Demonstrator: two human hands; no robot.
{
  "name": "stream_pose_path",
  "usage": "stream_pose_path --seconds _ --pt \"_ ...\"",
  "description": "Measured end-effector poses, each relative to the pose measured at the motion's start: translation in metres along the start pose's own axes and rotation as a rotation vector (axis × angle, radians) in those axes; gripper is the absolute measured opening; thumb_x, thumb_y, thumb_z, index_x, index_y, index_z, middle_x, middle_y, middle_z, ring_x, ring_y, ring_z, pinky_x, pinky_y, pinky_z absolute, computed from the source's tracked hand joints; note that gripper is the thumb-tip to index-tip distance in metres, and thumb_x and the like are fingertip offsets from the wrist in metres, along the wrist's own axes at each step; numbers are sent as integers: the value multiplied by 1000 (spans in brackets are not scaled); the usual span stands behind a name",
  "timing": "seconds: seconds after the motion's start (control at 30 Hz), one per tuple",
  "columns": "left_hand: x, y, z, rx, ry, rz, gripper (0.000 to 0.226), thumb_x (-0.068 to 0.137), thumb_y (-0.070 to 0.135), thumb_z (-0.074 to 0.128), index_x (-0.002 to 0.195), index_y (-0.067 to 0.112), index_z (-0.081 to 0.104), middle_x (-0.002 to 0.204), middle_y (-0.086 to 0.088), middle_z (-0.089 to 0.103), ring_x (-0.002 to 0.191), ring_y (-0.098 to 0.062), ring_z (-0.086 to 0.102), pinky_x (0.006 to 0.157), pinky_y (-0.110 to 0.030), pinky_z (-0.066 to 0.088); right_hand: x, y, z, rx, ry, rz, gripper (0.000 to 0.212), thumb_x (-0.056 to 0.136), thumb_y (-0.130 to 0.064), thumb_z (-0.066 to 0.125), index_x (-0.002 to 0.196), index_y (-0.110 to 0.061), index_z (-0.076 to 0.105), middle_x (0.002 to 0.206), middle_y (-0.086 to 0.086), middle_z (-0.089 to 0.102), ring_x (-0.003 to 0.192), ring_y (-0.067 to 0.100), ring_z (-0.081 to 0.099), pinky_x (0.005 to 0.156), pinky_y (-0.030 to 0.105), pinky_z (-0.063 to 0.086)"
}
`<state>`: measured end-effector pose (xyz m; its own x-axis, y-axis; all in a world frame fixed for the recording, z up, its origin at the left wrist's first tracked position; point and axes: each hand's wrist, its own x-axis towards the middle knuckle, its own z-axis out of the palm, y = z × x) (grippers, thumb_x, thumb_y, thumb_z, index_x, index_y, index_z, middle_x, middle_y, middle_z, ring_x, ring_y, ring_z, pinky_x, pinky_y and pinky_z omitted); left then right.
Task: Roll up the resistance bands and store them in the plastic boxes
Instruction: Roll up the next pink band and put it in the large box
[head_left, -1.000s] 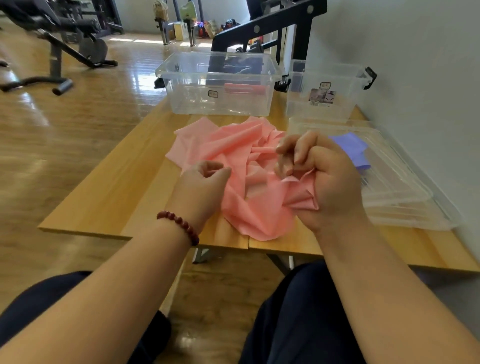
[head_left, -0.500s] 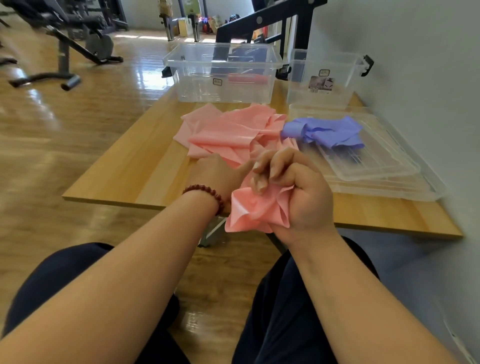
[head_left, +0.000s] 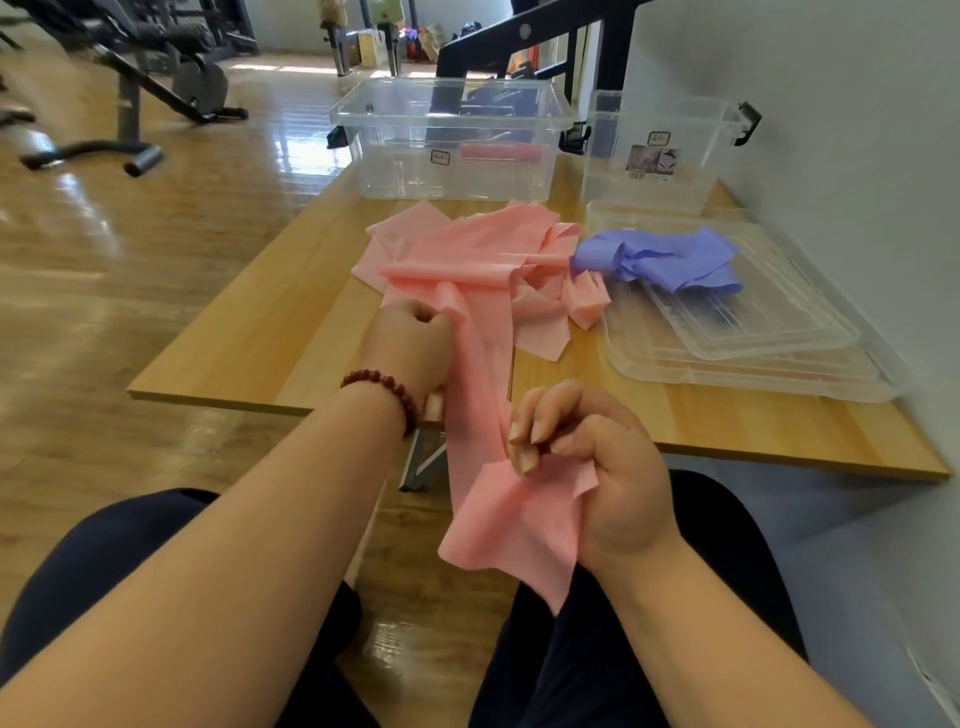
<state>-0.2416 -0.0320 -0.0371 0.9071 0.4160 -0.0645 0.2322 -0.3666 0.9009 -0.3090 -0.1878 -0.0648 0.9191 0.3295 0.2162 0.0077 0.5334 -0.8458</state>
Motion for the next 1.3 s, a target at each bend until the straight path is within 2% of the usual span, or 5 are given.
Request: stream_pose_path --seconds 0.2,0.37,0.87,1.03,1.3 --pt "1 1 -6 -548 -56 -332 16 96 24 52 104 18 63 111 -9 67 92 -27 63 74 -38 56 -2 11 -2 -51 23 33 20 63 -3 46 57 -11 63 67 11 57 57 23 45 61 30 40" --pt "-4 8 -9 -919 -165 -425 31 102 35 45 88 9 56 59 -1 57 45 -11 56 42 -18 45 -2 16 -2 -4 23 35 24 75 -12 48 61 -13 67 68 8 57 61 22 43 65 32 36" --pt "-16 16 -17 -967 -334 -438 17 99 14 52 112 8 61 76 -5 66 60 -17 66 46 -27 55 17 -1 -10 -345 306 -94 16 88 -32 62 75 -27 70 76 -3 65 75 12 59 76 31 49" --pt "-15 15 -18 -973 -446 -413 17 100 13 49 109 6 61 74 -6 69 59 -18 69 48 -27 56 50 -10 6 -633 250 277 50 79 -70 57 103 -29 69 108 3 70 106 27 64 98 55 49" --pt "7 1 -25 -789 -69 -259 20 95 5 58 115 3 62 95 -9 69 75 -14 67 52 -20 54 76 -22 0 -383 447 249 24 97 -31 59 81 -16 68 93 16 73 92 32 69 86 52 58"
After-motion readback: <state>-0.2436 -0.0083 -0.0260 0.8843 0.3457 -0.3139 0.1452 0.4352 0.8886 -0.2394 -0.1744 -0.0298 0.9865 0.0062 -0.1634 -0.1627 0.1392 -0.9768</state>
